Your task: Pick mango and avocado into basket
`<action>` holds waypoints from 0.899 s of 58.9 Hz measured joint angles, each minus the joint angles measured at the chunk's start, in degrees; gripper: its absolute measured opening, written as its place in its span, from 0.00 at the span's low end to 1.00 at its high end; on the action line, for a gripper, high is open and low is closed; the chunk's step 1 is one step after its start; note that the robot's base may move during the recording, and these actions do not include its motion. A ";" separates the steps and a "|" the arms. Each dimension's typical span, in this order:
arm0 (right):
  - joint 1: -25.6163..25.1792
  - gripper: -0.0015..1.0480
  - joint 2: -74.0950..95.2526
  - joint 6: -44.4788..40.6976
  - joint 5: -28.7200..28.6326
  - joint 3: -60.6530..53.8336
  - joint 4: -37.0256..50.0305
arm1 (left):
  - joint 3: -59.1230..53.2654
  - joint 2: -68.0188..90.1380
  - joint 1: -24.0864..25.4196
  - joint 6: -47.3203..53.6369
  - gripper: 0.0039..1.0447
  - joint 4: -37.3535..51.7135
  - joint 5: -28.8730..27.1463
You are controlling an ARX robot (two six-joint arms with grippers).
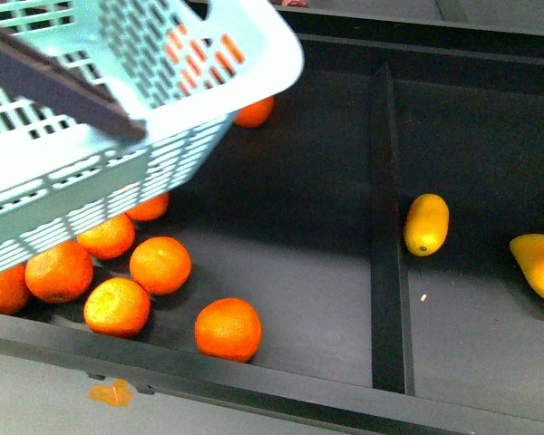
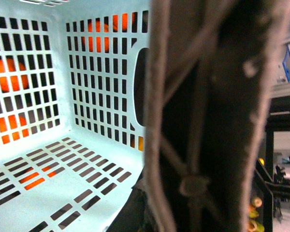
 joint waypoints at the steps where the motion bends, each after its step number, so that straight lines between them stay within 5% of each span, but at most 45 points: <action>1: 0.00 0.92 0.00 0.00 0.00 0.00 0.00 | 0.28 0.55 -0.46 -0.07 0.04 0.20 0.11; 28: 0.00 0.92 0.00 0.00 0.00 0.00 0.00 | 10.62 15.08 -18.14 -5.99 0.04 1.53 1.86; 53: 0.00 0.92 0.00 0.00 0.00 0.00 0.00 | 10.84 15.34 -20.33 -6.21 0.04 1.18 1.73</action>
